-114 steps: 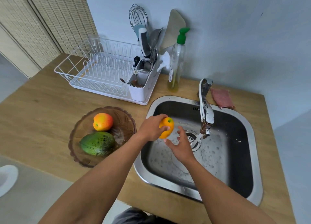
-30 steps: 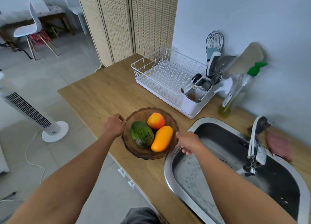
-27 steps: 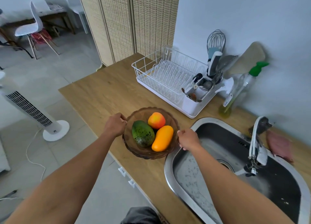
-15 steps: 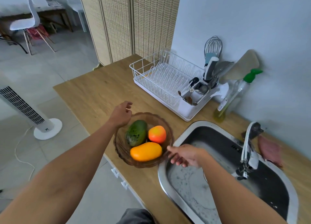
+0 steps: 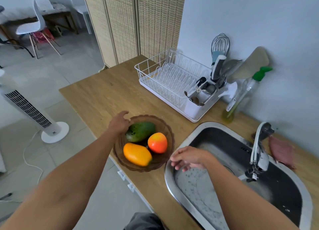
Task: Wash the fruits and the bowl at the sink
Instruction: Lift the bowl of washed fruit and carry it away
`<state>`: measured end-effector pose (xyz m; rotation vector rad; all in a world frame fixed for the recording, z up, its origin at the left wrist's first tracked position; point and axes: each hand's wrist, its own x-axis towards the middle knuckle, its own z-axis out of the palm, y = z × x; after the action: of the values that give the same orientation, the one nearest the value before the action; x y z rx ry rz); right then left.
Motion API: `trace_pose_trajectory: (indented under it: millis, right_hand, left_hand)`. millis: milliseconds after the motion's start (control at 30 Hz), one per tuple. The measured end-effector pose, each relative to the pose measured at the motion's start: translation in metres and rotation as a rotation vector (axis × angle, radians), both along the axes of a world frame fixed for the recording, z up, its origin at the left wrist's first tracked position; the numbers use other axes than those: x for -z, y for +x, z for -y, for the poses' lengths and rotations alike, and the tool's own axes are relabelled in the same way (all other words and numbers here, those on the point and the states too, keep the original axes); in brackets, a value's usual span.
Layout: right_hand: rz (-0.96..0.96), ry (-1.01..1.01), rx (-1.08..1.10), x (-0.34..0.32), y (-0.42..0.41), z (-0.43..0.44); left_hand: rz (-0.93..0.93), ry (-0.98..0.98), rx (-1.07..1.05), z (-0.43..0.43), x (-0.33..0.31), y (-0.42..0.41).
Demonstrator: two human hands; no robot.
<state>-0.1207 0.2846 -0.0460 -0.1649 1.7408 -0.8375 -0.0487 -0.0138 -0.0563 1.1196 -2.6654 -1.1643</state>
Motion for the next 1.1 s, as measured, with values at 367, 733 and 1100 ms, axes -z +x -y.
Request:
trace_pose_trajectory:
  millis: [367, 733, 1100]
  right_hand:
    - [-0.487, -0.042, 0.17, 0.01, -0.008, 0.039]
    - [-0.778, 0.087, 0.086, 0.009, 0.012, 0.045]
    - [-0.742, -0.013, 0.161, -0.038, -0.011, 0.076]
  left_hand:
    - [0.148, -0.079, -0.051, 0.001, 0.024, 0.058]
    - [0.04, -0.208, -0.001, -0.01, 0.035, 0.069]
    - [-0.046, -0.284, 0.14, 0.056, -0.022, 0.007]
